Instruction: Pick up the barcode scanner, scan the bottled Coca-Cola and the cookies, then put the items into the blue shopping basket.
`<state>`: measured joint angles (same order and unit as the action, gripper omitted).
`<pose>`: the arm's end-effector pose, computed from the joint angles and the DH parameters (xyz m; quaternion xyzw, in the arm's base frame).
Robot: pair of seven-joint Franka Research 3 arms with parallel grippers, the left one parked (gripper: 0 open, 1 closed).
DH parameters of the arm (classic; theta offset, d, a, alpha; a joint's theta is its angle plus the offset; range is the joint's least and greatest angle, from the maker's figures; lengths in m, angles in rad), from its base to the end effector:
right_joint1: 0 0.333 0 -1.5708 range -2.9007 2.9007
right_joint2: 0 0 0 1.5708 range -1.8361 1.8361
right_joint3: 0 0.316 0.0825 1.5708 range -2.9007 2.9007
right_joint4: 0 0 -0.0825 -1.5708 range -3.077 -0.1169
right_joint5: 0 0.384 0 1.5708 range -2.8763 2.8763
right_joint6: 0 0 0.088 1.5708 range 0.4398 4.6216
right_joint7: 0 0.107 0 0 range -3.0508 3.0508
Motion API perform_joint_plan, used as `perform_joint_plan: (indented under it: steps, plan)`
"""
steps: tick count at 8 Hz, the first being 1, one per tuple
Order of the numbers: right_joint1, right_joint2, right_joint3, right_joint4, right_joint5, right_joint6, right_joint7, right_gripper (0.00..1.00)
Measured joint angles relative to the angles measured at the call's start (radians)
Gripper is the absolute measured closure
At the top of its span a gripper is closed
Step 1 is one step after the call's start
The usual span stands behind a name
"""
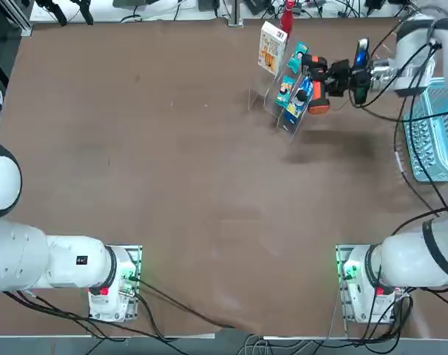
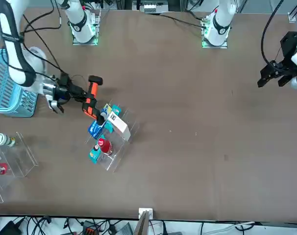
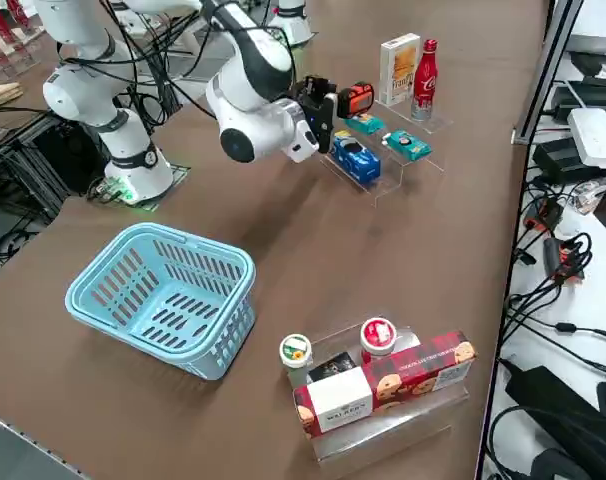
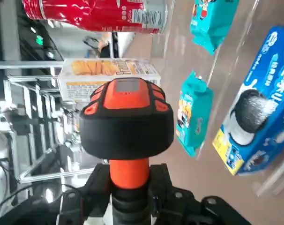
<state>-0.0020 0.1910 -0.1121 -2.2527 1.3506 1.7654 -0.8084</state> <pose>0.5114 0.0279 0.2908 -0.8067 0.0481 -0.0064 0.5890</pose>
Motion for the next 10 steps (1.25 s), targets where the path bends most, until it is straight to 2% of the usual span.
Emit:
perform_joint_plan:
  steps: [3, 6, 10]
  plan:
    - [-0.01, -0.036, -0.001, 0.113, -0.258, -0.034, 0.172, 0.56]
    - [-0.016, -0.045, -0.001, 0.226, -0.461, -0.091, 0.312, 0.56]
    - [-0.015, -0.069, 0.008, 0.356, -0.74, -0.119, 0.413, 0.56]
